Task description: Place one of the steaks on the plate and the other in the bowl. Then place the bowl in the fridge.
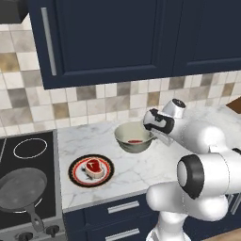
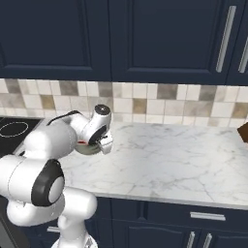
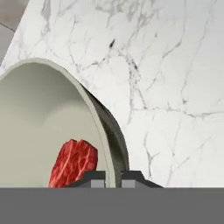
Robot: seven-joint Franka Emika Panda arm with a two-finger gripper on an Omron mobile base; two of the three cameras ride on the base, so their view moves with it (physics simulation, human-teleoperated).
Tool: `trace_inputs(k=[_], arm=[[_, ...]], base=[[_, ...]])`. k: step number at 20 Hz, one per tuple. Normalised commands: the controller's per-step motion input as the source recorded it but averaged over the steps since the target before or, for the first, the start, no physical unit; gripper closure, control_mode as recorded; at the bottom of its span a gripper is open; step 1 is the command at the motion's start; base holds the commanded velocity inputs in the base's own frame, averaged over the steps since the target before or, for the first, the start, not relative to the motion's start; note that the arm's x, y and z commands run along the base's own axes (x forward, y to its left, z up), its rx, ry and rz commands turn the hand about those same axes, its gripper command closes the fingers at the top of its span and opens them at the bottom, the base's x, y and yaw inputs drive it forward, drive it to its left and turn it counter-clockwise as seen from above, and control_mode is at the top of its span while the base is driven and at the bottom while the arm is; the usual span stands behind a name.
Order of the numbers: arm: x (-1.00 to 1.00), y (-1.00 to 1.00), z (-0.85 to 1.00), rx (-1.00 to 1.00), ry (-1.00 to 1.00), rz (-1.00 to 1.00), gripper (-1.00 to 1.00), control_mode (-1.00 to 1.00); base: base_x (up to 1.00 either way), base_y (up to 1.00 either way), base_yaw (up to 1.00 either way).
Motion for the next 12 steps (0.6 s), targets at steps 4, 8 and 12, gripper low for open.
trace_inputs(k=[4,8,12], arm=[[-0.57,-0.04,0.66,0.25,-0.04,-0.58,1.0,-1.0],[-0.6,0.0,0.61,0.17,-0.02,-0.45,1.0,-1.0],[-0.75,0.0,0.47,0.0,0.0,-0.2,1.0,-1.0]], base=[[0.0,0.0,0.0],[0.0,0.0,0.0],[0.0,0.0,0.0]])
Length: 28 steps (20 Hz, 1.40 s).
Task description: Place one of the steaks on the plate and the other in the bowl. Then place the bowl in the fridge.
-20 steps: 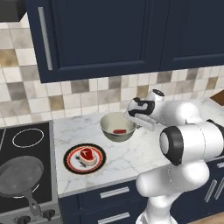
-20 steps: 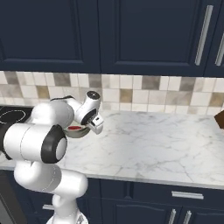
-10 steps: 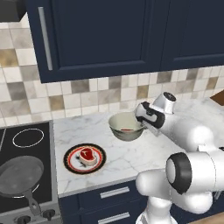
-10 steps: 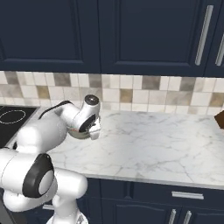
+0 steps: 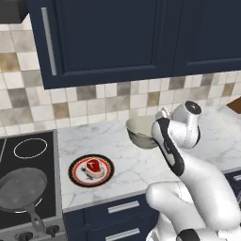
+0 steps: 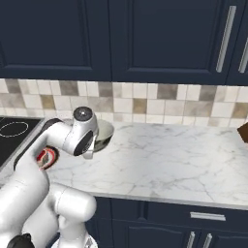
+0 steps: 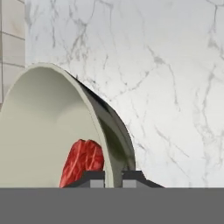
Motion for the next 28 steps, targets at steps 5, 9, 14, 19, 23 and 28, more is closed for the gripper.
trace_inputs(k=[5,9,14,19,23,28], arm=[[-0.81,-0.41,0.67,-0.04,0.02,0.1,1.0,-1.0],[-0.67,-0.6,0.19,-0.21,-0.02,0.34,1.0,-1.0],[-0.38,-0.5,0.1,0.01,0.0,0.48,1.0,-1.0],[-0.01,-0.06,-0.02,0.02,0.0,0.14,1.0,-1.0],[0.0,0.0,-0.01,0.0,0.0,0.01,1.0,1.0],[0.0,0.0,0.0,0.0,0.0,0.0,1.0,1.0]], base=[[0.0,0.0,0.0],[0.0,0.0,0.0],[0.0,0.0,0.0],[0.0,0.0,0.0],[-0.02,0.0,0.0],[-0.43,-0.06,0.0]])
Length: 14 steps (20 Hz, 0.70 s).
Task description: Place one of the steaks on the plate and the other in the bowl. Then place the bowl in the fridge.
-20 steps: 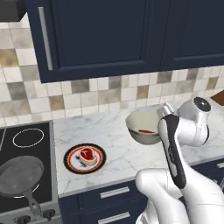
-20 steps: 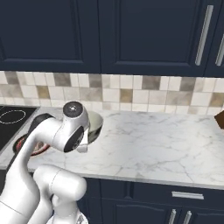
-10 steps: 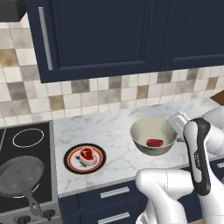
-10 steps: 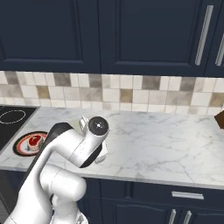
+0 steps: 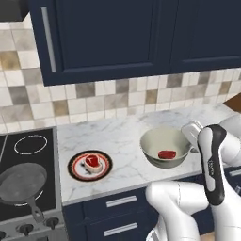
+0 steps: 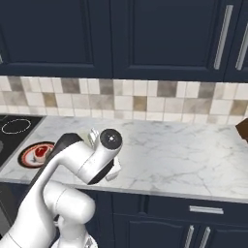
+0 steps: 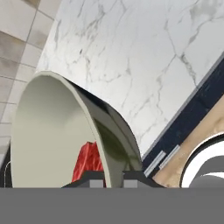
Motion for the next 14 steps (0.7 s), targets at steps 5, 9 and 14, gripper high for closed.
trace_inputs(k=[5,9,14], arm=[[0.0,0.0,0.0,0.0,0.0,0.0,1.0,1.0],[0.0,0.0,0.0,0.0,0.0,0.0,1.0,1.0],[0.0,0.0,0.0,0.0,0.0,0.0,1.0,1.0]], base=[[-0.48,-0.25,0.0],[-0.06,-0.89,-0.29],[0.07,-0.94,-0.73]])
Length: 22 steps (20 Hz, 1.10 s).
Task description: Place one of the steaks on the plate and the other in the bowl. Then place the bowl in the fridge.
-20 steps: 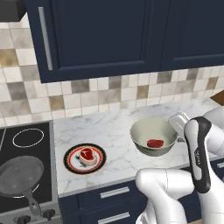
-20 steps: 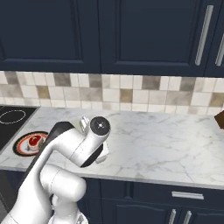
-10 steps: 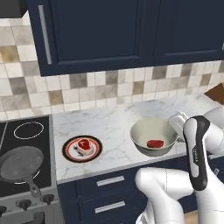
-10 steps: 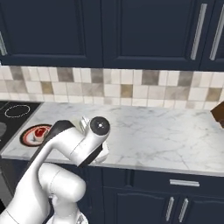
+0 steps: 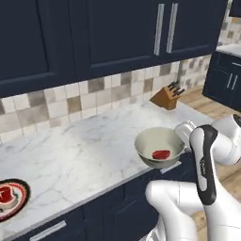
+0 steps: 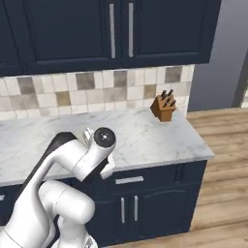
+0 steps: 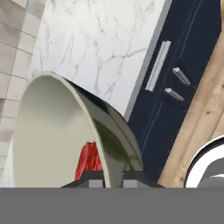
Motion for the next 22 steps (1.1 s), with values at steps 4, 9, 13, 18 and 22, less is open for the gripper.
trace_inputs(k=[4,9,13,18,22], arm=[[0.0,0.0,0.0,0.0,0.0,0.0,1.0,1.0],[0.0,0.0,0.0,0.0,0.0,0.0,1.0,1.0],[0.0,0.0,0.0,0.0,0.0,0.0,1.0,1.0],[0.0,0.0,0.0,0.0,0.0,0.0,1.0,1.0],[0.0,0.0,0.0,0.0,0.0,0.0,1.0,1.0]], base=[[0.05,-0.76,-0.82],[0.03,-0.57,-0.87],[0.01,-0.49,-0.9],[0.15,-0.35,-0.87],[0.57,-0.08,-0.73]])
